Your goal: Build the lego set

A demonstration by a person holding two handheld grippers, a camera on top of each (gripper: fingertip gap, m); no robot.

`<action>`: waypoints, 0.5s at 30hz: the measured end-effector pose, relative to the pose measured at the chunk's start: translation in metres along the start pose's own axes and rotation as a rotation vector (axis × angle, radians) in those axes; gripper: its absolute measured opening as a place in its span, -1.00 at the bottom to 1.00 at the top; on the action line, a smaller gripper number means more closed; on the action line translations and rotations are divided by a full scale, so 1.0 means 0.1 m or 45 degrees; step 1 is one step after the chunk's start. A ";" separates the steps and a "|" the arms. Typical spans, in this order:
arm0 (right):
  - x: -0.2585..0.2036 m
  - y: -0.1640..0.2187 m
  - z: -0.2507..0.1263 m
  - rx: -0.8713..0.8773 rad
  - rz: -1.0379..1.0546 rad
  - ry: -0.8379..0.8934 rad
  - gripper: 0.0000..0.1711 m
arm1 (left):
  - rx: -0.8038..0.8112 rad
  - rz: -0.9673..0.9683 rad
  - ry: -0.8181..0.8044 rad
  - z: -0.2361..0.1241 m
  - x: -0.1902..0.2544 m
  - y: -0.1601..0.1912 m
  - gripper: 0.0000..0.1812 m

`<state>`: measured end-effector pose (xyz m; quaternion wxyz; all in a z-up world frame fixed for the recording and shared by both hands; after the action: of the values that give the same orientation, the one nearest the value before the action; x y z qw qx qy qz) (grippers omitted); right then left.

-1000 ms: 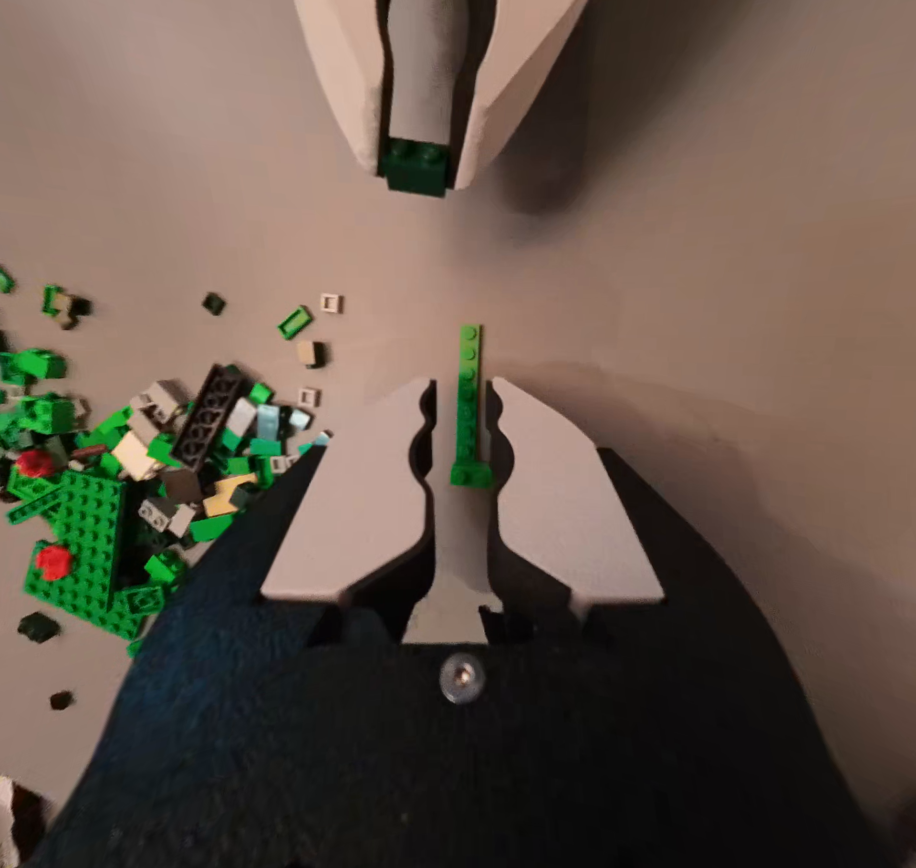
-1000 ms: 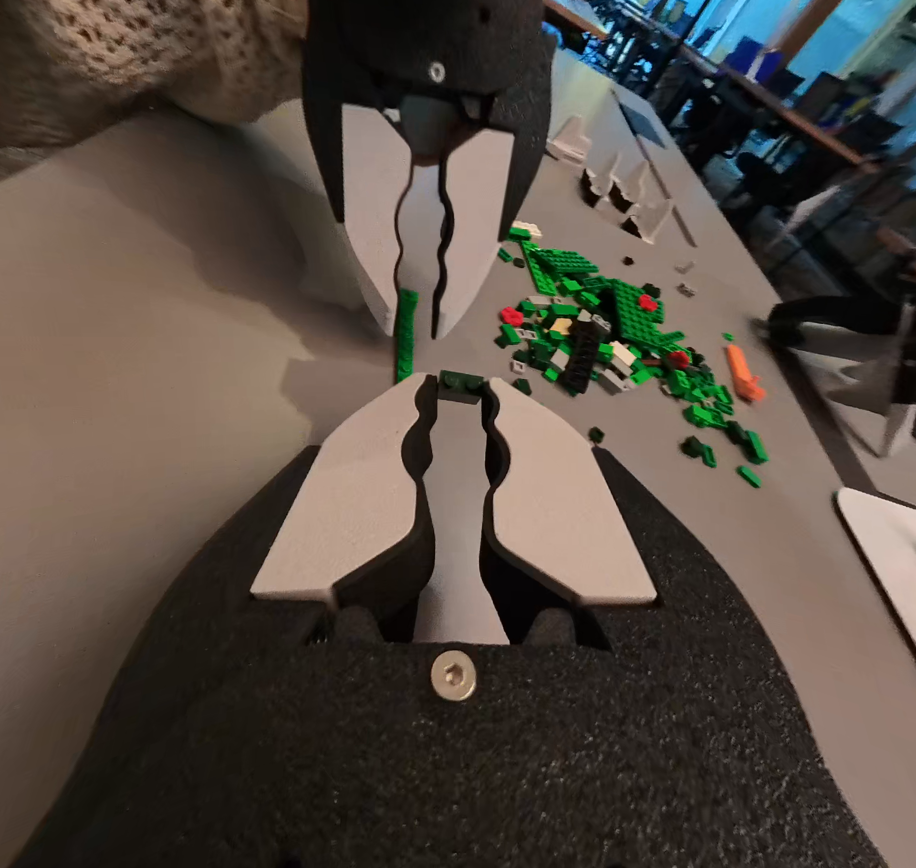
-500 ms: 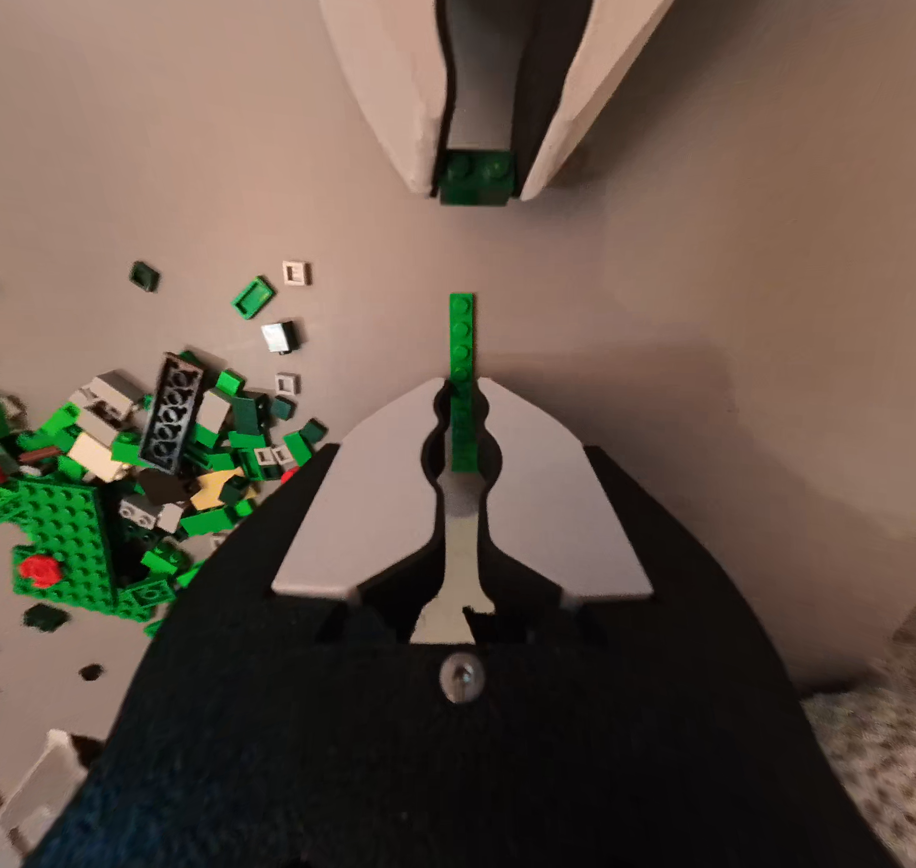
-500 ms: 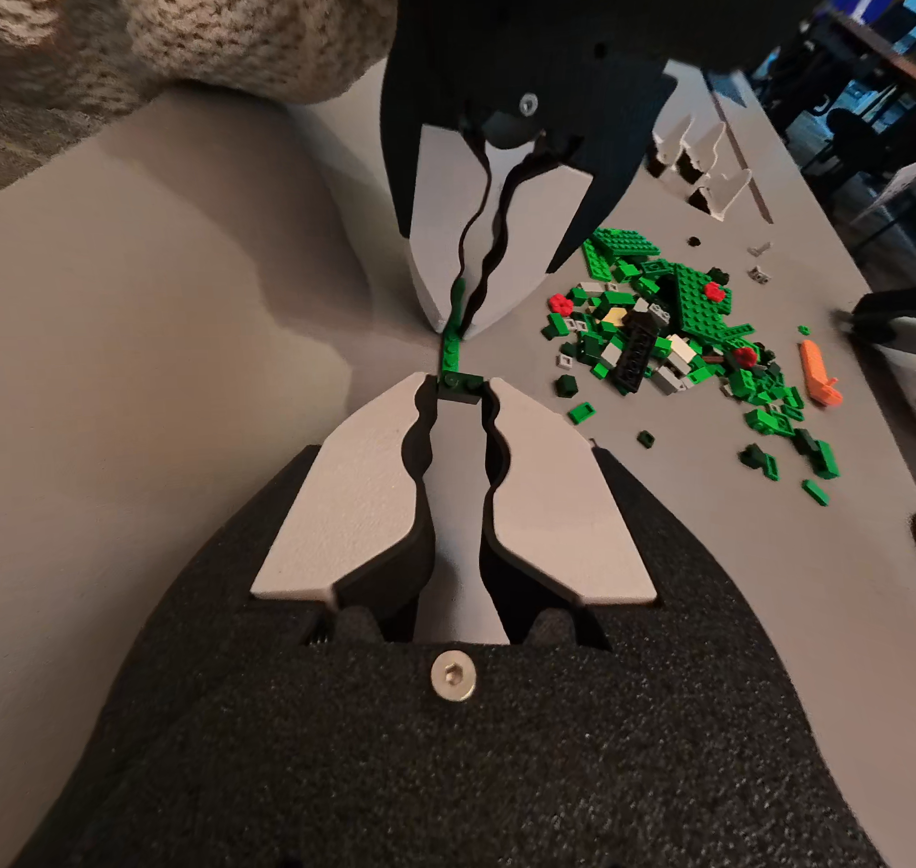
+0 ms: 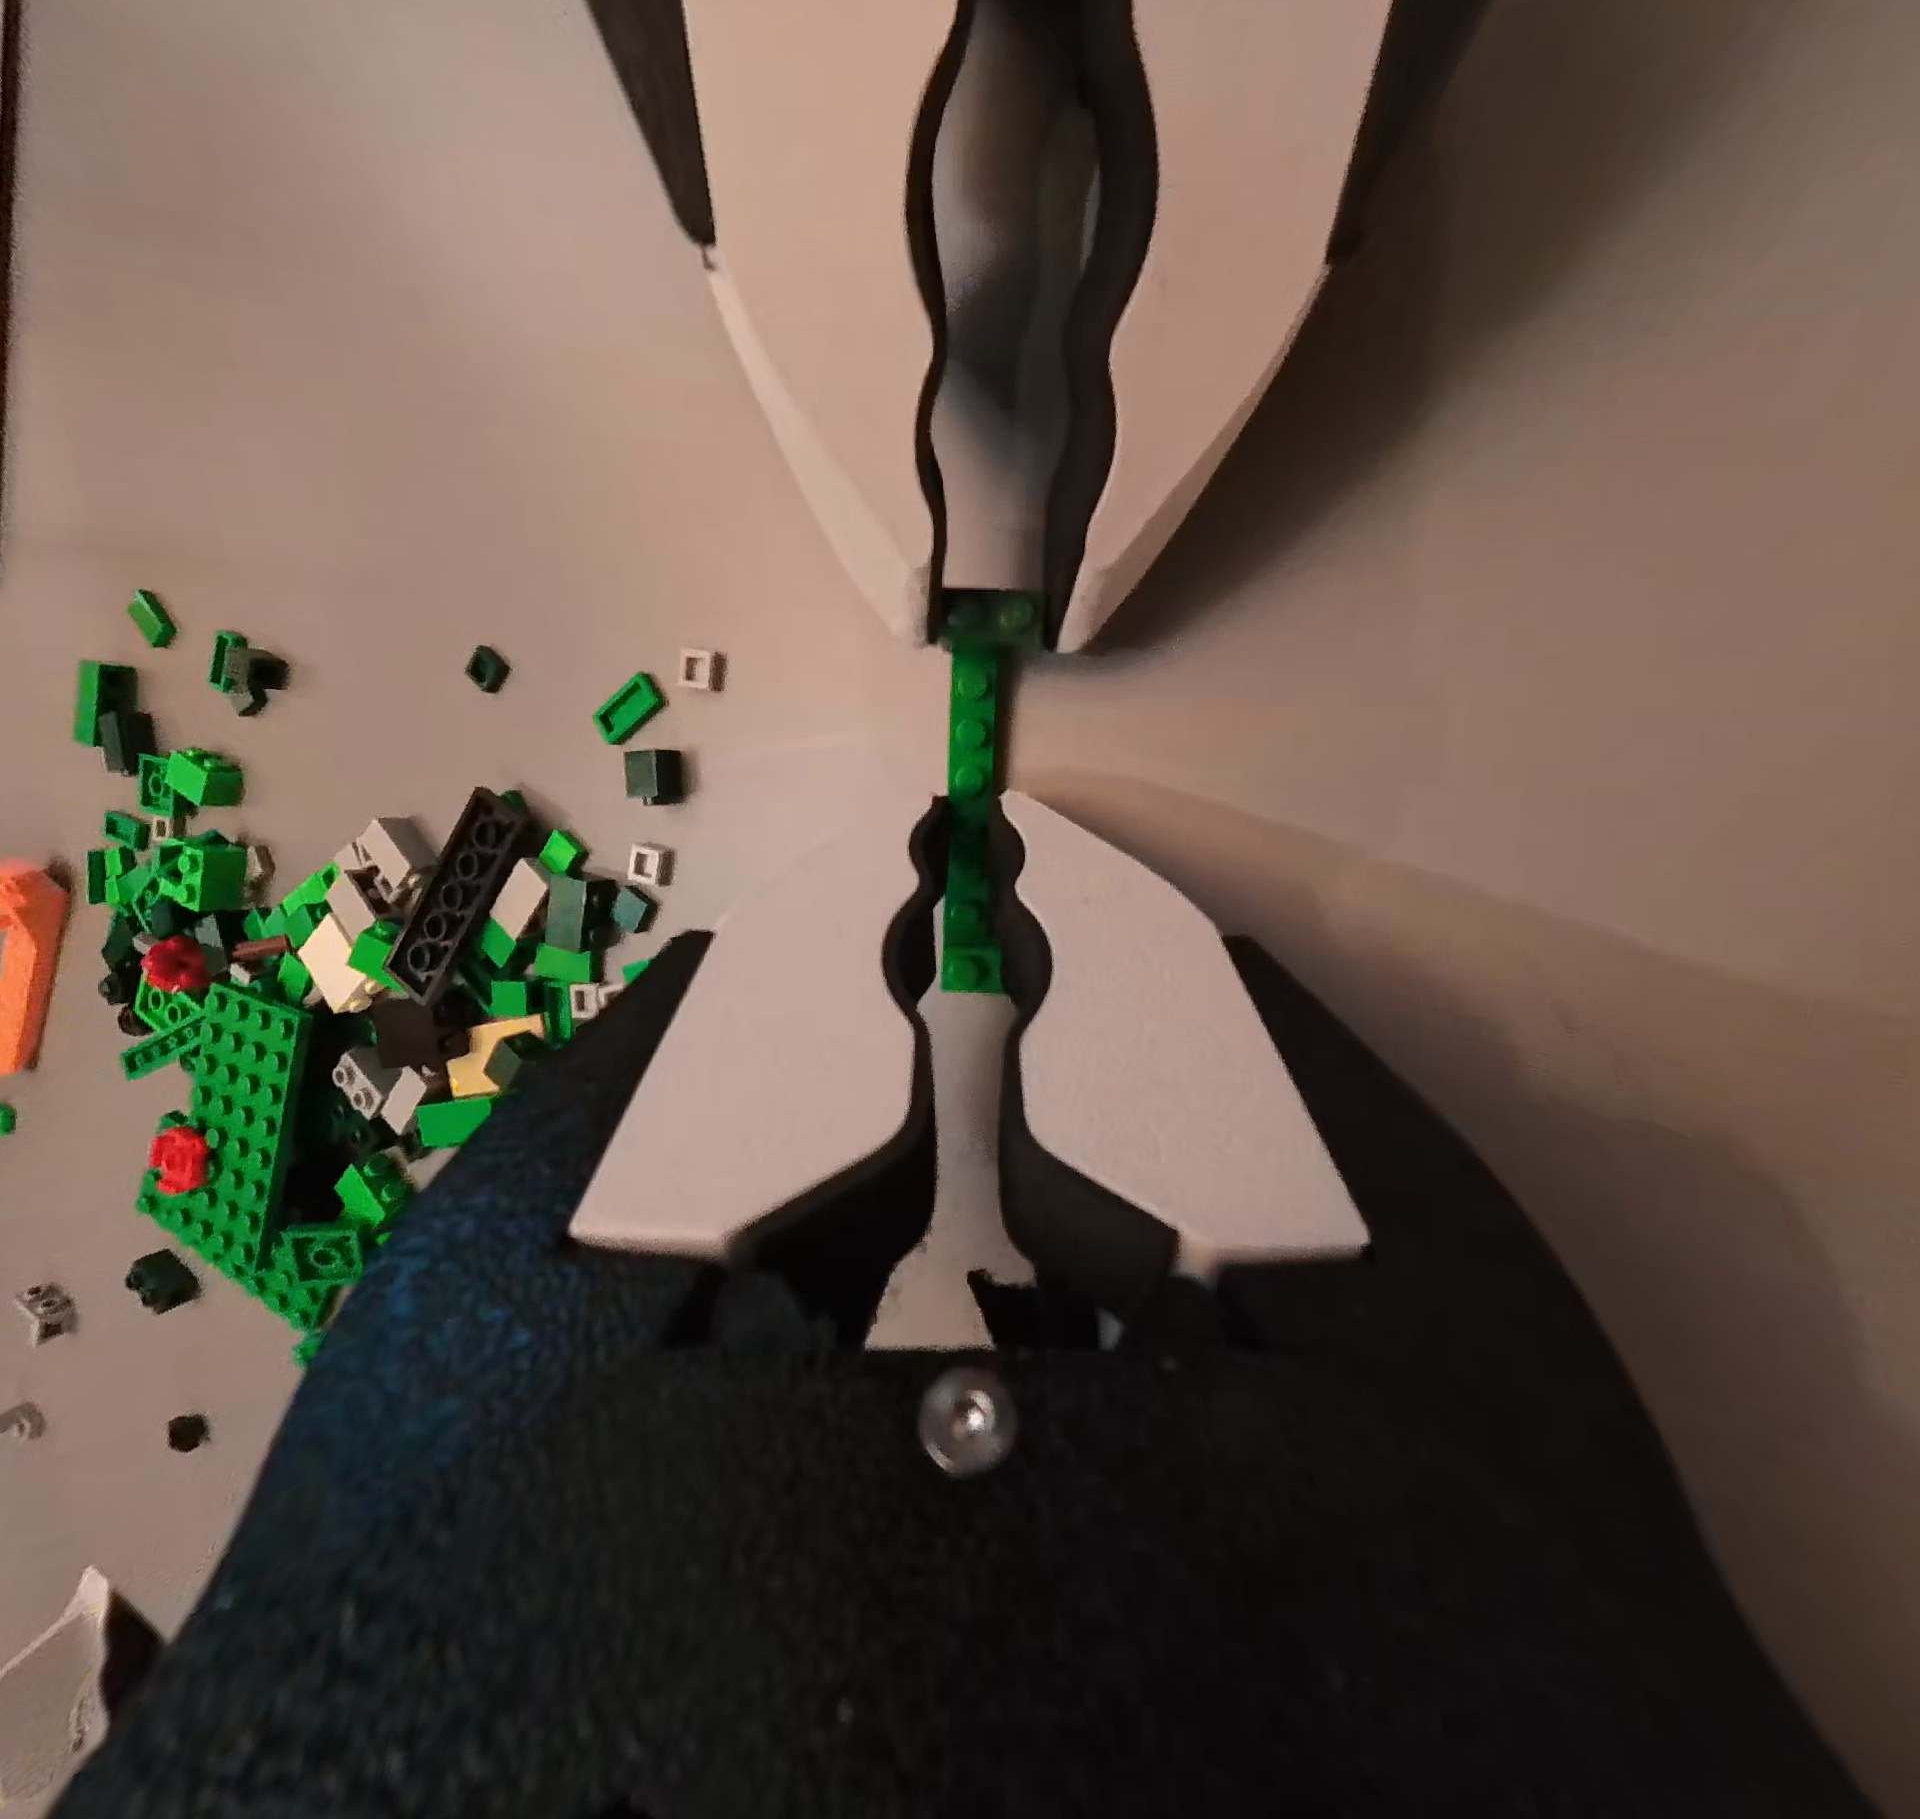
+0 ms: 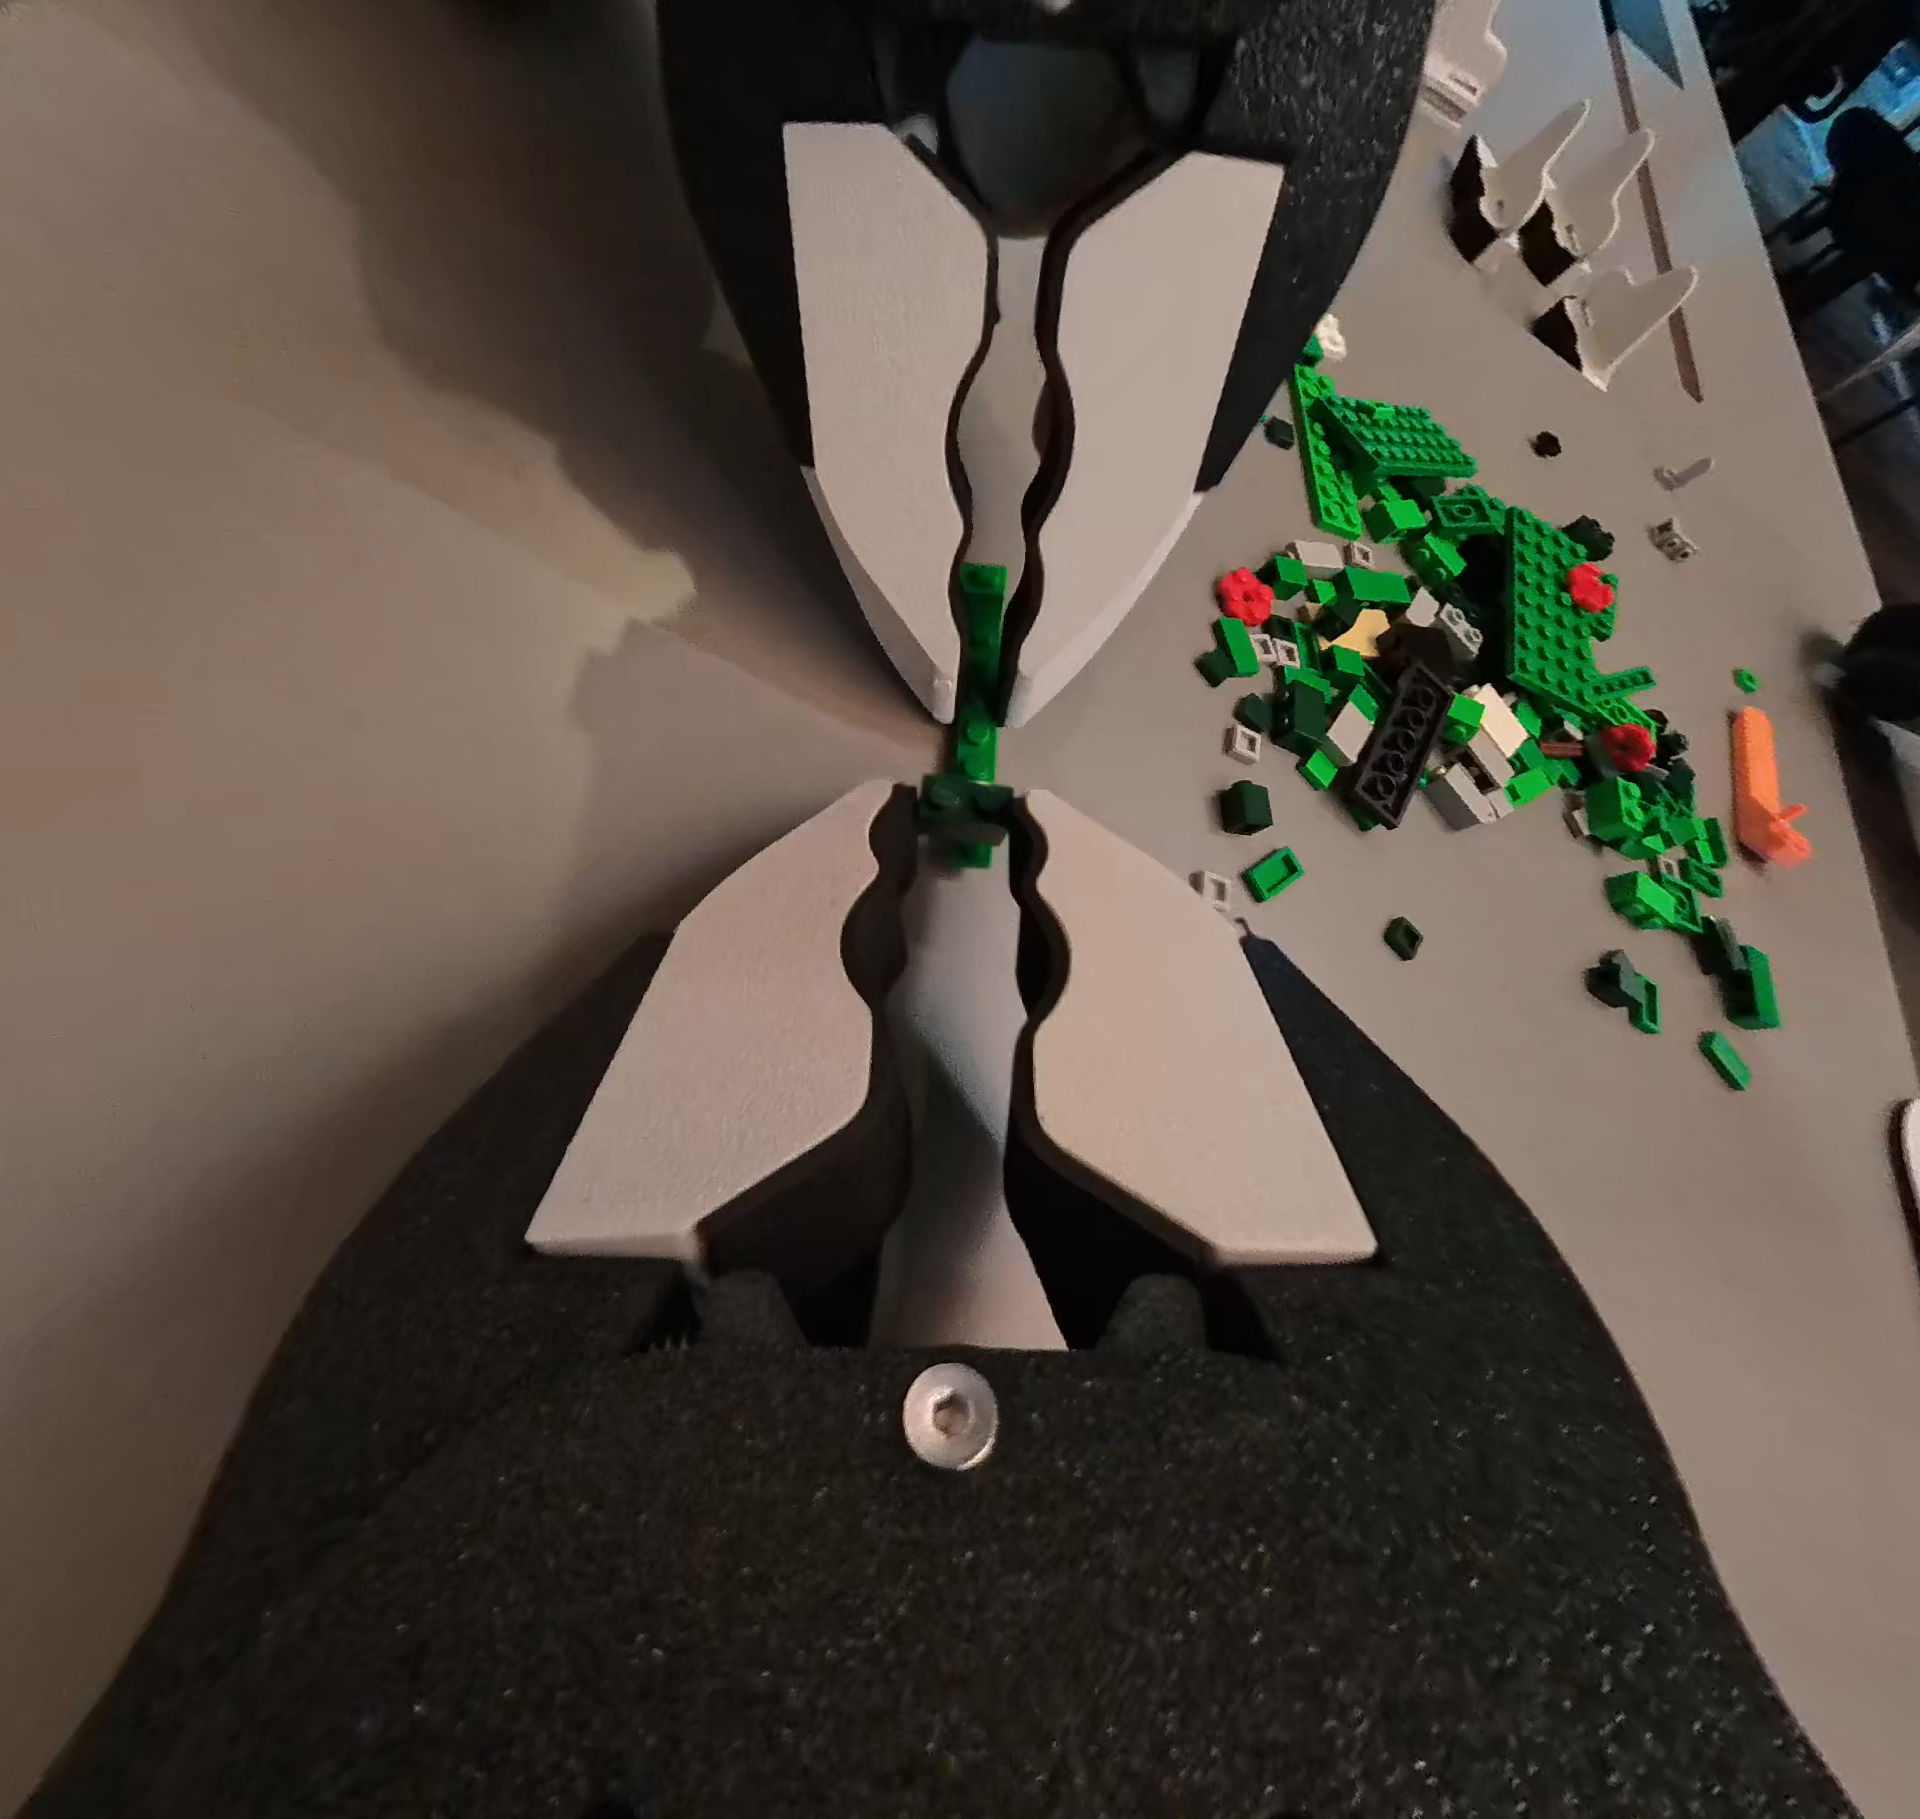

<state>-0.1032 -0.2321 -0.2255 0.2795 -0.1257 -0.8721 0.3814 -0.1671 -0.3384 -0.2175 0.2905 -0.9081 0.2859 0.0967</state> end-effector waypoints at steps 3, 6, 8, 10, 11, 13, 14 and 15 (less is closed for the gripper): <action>0.01 0.02 -0.02 -0.015 0.034 -0.036 -0.80 | 0.028 -0.016 0.000 0.00 0.00 0.02 -0.94; 0.03 0.01 0.00 -0.055 0.074 -0.099 -0.80 | 0.066 -0.037 0.012 0.00 -0.01 0.04 -0.94; 0.04 0.00 0.02 -0.074 0.084 -0.121 -0.80 | 0.102 -0.071 0.023 0.00 -0.01 0.06 -0.94; 0.05 0.00 0.04 -0.097 0.094 -0.129 -0.80 | 0.135 -0.106 0.028 0.00 -0.02 0.08 -0.94; 0.06 0.00 0.04 -0.110 0.107 -0.134 -0.80 | 0.151 -0.123 0.030 0.00 -0.02 0.09 -0.94; 0.07 0.00 0.06 -0.138 0.145 -0.145 -0.80 | 0.179 -0.156 0.036 0.01 -0.02 0.11 -0.94; 0.08 0.00 0.06 -0.149 0.169 -0.151 -0.80 | 0.189 -0.165 0.040 0.01 -0.02 0.12 -0.94; 0.09 0.00 0.07 -0.149 0.181 -0.153 -0.80 | 0.195 -0.172 0.043 0.01 -0.02 0.12 -0.94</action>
<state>-0.1144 -0.2322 -0.2258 0.1913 -0.1802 -0.8969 0.3556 -0.1759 -0.3454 -0.2234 0.3599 -0.9020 0.2353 0.0393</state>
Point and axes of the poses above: each gripper's, where its closed fingertips meet, z out along the fingers, y out of its underside, x = y × z across the jaws, the point moved 8 cm from there along -z, back along the fingers
